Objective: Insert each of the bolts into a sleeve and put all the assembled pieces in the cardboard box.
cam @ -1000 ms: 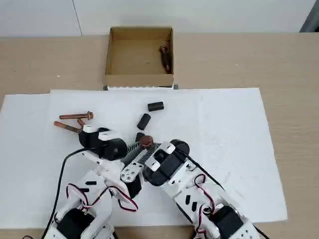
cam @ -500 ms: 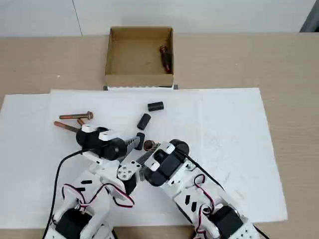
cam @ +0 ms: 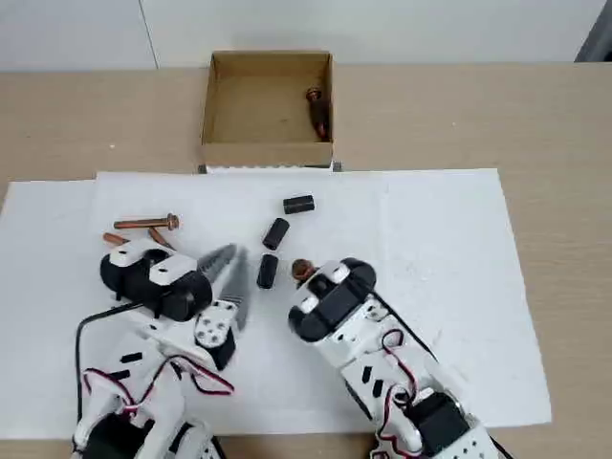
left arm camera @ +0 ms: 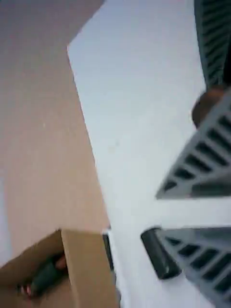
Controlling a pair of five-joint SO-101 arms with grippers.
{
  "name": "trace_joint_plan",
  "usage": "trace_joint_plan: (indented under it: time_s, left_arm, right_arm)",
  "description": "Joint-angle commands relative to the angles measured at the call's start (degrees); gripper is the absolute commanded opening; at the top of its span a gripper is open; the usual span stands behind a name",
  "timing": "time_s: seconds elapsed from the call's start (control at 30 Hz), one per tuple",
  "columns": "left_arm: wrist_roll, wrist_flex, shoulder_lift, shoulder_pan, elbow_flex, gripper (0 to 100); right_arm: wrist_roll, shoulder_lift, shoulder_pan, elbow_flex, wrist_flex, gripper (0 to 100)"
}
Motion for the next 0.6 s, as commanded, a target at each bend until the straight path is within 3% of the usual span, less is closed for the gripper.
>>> trace_joint_plan:
  time_s: [0.0,0.17,0.33,0.57]
  left_arm:
    - [-2.81,0.35,-0.44,-5.01,-1.19,1]
    - [-9.05,2.46,-0.53,-12.48,4.70,1]
    - [-12.04,2.46,-0.62,-21.98,12.44,1]
    - [-15.82,2.55,-0.62,-26.73,19.56,1]
  right_arm:
    - [0.18,-0.66,2.15,-2.29,-1.54,0.3]
    - [-0.79,-0.57,7.08,-0.26,-1.45,0.3]
    - [-10.90,0.13,17.10,-0.44,2.24,0.3]
    - [-18.90,4.26,18.15,-9.14,7.34,0.3]
